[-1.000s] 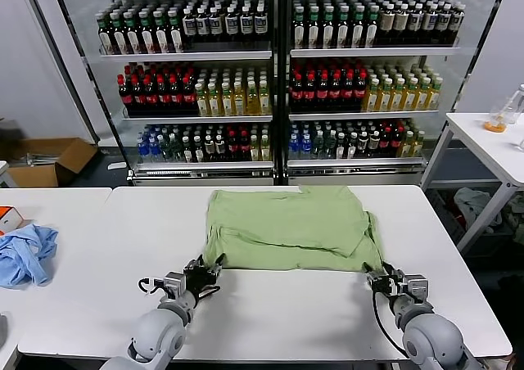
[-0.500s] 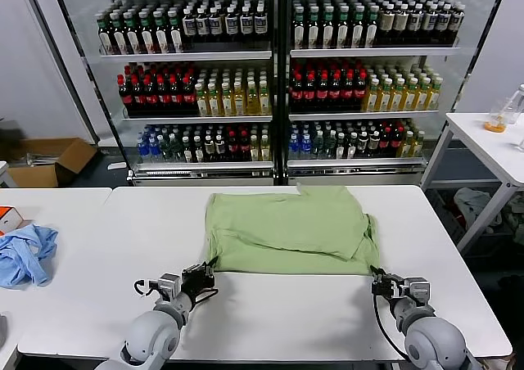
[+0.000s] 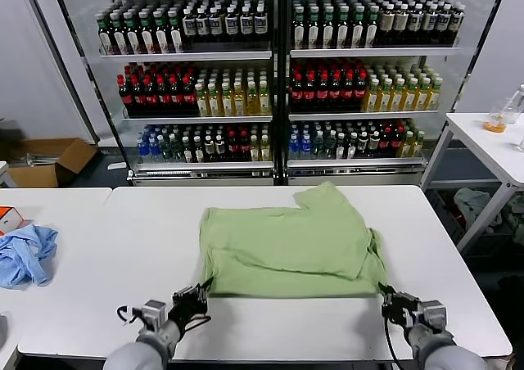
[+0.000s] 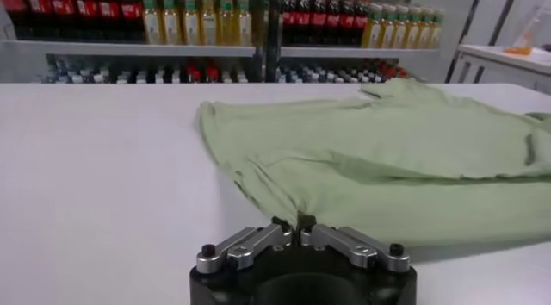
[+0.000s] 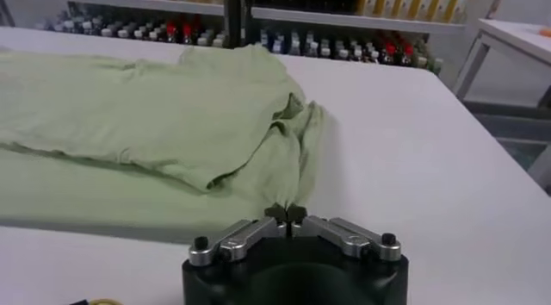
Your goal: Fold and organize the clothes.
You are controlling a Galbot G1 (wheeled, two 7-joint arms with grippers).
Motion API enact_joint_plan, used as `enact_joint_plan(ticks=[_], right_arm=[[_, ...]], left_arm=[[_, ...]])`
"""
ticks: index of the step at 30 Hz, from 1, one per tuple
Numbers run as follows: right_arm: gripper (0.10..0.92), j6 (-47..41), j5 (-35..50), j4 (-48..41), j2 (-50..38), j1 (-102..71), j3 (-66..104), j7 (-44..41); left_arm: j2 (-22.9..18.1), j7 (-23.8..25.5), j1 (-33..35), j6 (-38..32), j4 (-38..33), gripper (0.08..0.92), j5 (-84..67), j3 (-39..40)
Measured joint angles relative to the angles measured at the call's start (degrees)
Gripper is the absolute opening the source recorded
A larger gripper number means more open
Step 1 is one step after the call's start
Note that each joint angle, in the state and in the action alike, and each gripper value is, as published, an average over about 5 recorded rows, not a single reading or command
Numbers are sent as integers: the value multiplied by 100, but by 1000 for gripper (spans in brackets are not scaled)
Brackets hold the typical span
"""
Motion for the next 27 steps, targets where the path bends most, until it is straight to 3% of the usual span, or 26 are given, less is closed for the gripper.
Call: enact_joint_plan(ticks=[8,12,20,27], right_arm=[[128,-42,-316,622,66,-991,344,-1],[225,-17,-425,877,64,-1249,500,-11],[458,112,-352,1161,-100,-1203,794,19],[649,67,-2,894,-314,-178,472,202]], left_arm=[[94,28,987,43,-674,105,131,-391],[125,40,1365,93,-938,146,163,-555],[263,-46,1591,46,-1344,378,73,-927],[380,-212,1199,-43,-1260,577,-152,-1052]])
